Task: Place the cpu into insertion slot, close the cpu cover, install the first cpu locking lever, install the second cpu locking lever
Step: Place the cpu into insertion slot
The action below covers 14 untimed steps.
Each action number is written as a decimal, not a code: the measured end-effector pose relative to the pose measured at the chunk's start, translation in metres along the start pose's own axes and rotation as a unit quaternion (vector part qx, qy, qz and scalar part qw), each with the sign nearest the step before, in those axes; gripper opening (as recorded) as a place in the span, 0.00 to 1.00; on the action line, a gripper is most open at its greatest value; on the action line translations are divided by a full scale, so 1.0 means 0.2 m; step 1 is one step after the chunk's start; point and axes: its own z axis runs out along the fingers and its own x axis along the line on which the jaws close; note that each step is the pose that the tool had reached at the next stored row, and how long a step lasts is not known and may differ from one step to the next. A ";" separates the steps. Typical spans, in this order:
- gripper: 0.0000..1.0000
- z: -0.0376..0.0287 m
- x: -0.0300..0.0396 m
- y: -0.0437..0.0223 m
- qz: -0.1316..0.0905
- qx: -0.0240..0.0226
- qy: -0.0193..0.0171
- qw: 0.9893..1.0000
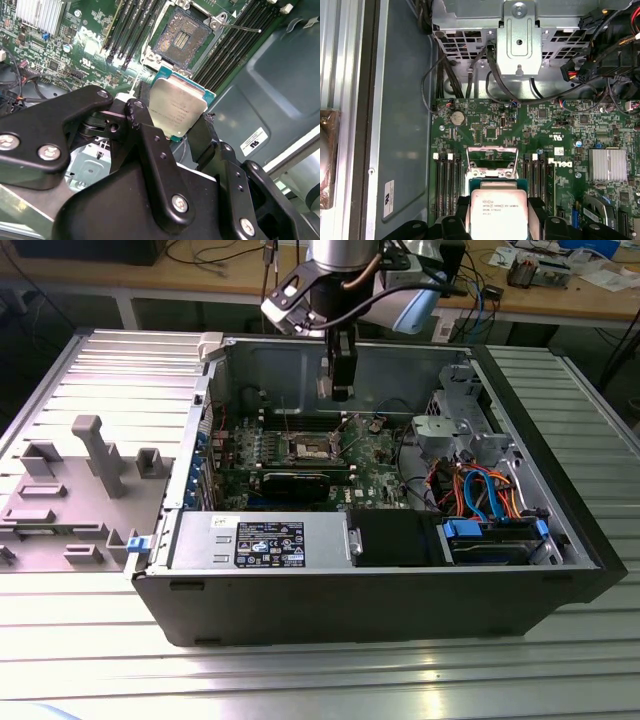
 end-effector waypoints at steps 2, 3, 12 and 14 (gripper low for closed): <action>0.54 0.009 0.000 -0.001 0.000 0.000 0.000 1.000; 0.54 0.016 0.000 -0.003 0.000 0.000 0.000 1.000; 0.54 0.041 -0.001 -0.018 0.000 0.000 0.000 1.000; 0.54 0.041 -0.001 -0.018 0.000 0.000 0.000 1.000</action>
